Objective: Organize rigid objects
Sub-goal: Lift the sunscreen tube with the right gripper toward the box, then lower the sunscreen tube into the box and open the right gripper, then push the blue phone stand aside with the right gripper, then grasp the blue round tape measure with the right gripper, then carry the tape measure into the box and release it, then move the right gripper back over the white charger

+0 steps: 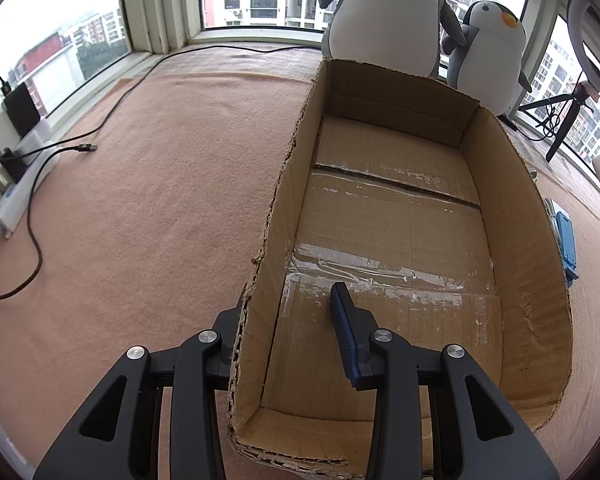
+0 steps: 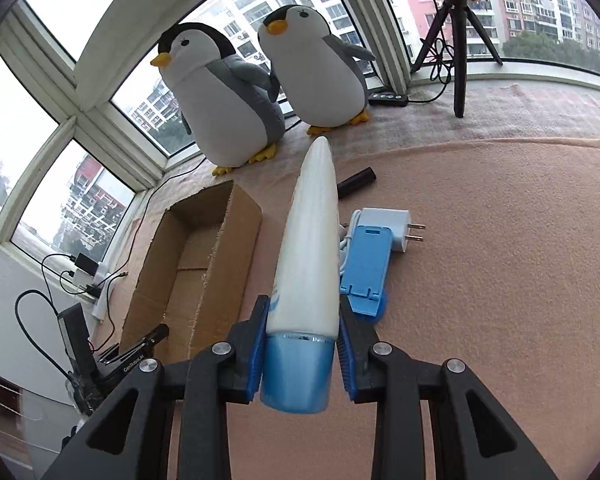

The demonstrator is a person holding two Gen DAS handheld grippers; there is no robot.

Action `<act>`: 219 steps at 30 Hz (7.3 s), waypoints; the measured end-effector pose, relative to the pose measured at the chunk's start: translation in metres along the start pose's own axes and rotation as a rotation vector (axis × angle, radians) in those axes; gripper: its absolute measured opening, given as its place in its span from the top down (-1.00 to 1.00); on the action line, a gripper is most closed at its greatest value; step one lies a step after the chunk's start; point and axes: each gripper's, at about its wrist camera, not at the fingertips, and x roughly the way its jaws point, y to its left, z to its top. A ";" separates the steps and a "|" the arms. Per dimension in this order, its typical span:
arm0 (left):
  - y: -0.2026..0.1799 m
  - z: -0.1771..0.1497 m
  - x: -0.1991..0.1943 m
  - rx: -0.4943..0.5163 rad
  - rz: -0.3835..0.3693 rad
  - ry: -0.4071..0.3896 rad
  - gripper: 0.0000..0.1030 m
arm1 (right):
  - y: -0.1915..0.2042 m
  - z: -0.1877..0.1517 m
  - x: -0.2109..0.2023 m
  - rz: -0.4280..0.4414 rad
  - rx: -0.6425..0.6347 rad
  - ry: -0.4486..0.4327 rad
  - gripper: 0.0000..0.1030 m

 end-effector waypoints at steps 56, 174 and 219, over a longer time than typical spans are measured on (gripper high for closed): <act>-0.002 -0.002 0.000 0.018 0.018 -0.008 0.31 | -0.022 0.026 0.056 -0.018 -0.001 0.017 0.34; 0.002 -0.002 -0.001 0.010 0.021 -0.016 0.31 | 0.133 0.000 0.076 -0.067 -0.523 0.030 0.11; 0.000 0.000 0.000 0.016 0.025 -0.015 0.31 | 0.101 0.001 0.060 -0.095 -0.470 -0.025 -0.39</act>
